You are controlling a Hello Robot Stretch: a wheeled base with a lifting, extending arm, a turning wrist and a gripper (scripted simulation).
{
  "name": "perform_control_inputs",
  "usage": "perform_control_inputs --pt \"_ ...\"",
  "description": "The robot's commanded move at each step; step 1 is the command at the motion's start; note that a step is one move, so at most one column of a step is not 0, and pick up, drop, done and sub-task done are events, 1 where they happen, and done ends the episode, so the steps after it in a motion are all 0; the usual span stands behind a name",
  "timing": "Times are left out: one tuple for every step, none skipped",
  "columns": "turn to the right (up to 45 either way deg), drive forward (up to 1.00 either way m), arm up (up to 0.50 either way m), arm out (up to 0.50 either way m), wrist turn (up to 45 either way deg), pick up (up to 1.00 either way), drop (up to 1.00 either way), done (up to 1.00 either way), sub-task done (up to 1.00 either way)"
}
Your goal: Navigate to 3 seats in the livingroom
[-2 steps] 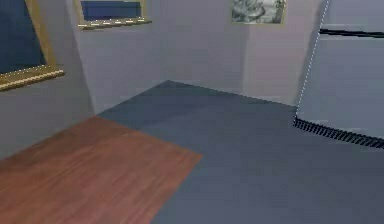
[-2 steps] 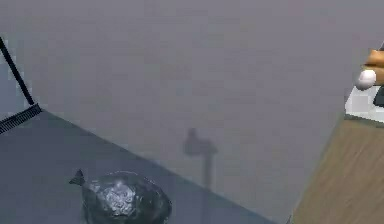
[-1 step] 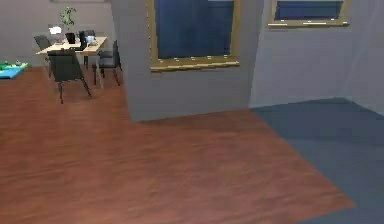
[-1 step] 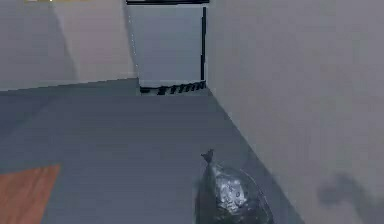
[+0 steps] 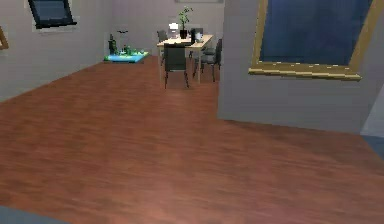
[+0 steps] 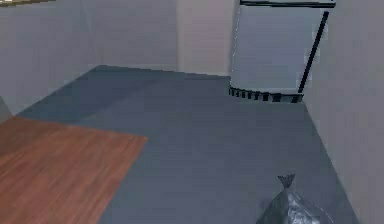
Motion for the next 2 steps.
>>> perform_control_inputs --pt "0.0 1.0 0.0 0.0 0.0 0.0 0.0 0.0 0.0" --pt "-3.0 0.0 0.0 0.0 0.0 0.0 0.0 0.0 0.0"
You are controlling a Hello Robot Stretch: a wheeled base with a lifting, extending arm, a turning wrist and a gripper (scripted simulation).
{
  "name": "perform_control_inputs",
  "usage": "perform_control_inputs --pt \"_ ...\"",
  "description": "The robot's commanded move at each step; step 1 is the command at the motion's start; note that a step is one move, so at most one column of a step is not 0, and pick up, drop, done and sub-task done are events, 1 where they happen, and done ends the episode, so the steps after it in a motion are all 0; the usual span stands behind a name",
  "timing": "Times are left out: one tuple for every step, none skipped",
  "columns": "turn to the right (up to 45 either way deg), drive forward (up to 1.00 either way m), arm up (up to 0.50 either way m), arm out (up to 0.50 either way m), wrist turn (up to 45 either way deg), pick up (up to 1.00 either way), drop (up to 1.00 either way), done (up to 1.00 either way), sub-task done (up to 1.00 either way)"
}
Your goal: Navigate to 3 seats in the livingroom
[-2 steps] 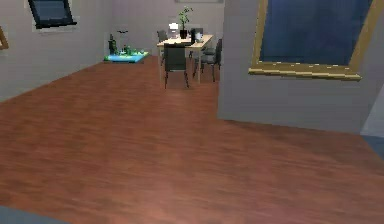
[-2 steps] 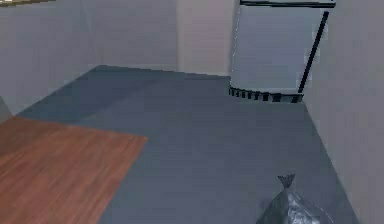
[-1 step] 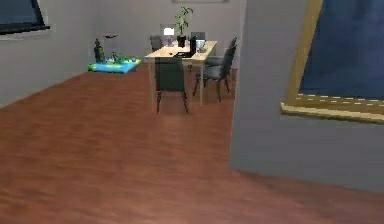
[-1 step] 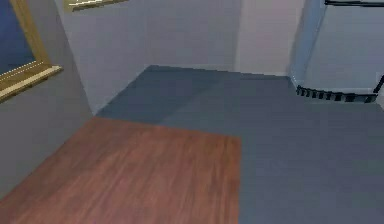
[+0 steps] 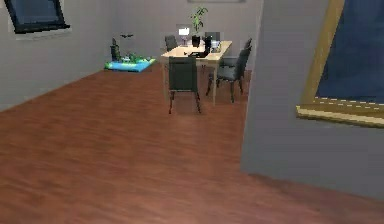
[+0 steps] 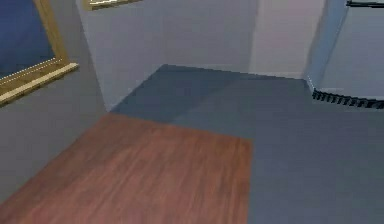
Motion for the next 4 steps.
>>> perform_control_inputs --pt "0.0 1.0 0.0 0.0 0.0 0.0 0.0 0.0 0.0" --pt "0.0 0.85 0.0 0.0 0.0 0.0 0.0 0.0 0.0" --pt "0.0 0.0 0.0 0.0 0.0 0.0 0.0 0.0 1.0" --pt "6.0 0.0 0.0 0.0 0.0 0.0 0.0 0.0 0.0"
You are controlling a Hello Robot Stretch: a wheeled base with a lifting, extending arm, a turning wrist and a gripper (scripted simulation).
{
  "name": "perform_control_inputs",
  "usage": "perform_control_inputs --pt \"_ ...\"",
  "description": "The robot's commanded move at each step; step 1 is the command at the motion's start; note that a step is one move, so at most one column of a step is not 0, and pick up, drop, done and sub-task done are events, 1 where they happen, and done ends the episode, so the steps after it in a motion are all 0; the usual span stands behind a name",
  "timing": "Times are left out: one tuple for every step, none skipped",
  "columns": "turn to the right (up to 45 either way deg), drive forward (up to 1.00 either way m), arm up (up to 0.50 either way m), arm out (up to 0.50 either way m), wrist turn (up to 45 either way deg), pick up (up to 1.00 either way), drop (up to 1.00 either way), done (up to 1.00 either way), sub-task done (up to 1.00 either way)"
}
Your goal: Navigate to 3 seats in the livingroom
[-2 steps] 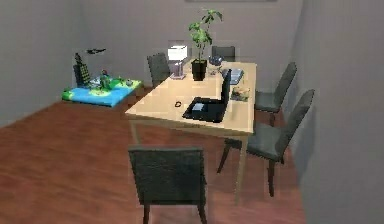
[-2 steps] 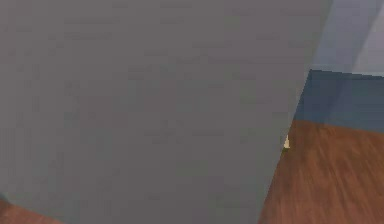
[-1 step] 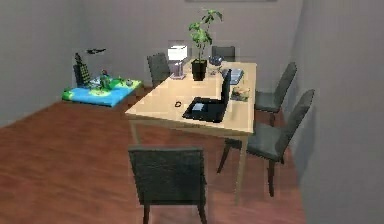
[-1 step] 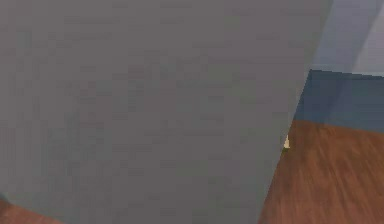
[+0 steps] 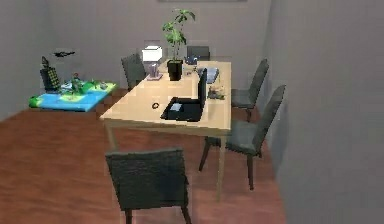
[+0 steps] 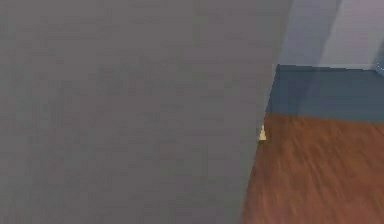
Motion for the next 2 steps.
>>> perform_control_inputs --pt "0.0 0.1 0.0 0.0 0.0 0.0 0.0 0.0 0.0" --pt "15.0 0.0 0.0 0.0 0.0 0.0 0.0 0.0 0.0"
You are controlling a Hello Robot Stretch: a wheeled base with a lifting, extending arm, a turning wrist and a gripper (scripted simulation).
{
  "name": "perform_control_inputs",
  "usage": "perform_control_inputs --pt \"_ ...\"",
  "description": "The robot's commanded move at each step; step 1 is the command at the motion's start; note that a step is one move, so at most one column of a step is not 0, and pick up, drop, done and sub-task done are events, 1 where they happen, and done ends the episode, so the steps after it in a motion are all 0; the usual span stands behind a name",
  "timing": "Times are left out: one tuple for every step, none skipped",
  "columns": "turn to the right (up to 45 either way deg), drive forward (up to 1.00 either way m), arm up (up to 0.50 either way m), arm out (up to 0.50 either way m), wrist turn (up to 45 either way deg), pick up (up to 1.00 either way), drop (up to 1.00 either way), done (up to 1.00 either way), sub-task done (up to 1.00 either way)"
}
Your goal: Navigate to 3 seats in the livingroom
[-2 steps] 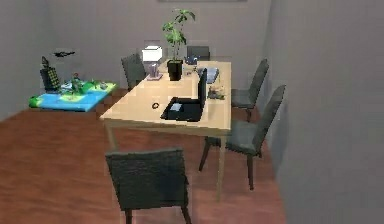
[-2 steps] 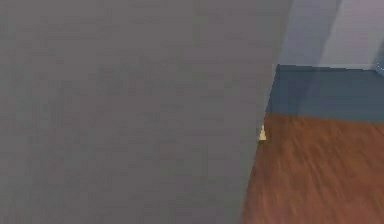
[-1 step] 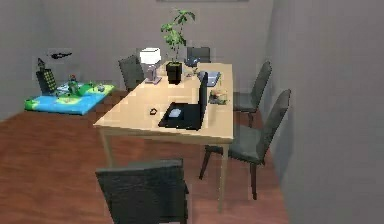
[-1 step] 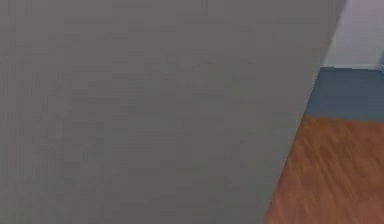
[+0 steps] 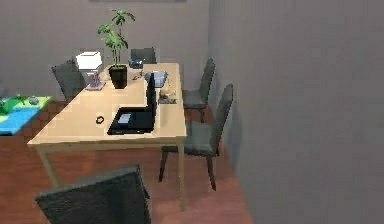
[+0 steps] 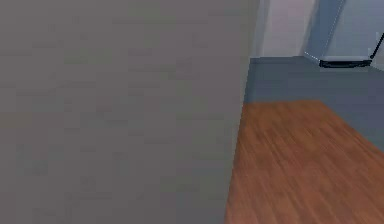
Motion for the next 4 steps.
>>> perform_control_inputs --pt "0.0 0.0 0.0 0.0 0.0 0.0 0.0 0.0 1.0" --pt "-45.0 0.0 0.0 0.0 0.0 0.0 0.0 0.0 0.0" --pt "-45.0 0.0 0.0 0.0 0.0 0.0 0.0 0.0 0.0" --pt "-3.0 0.0 0.0 0.0 0.0 0.0 0.0 0.0 0.0"
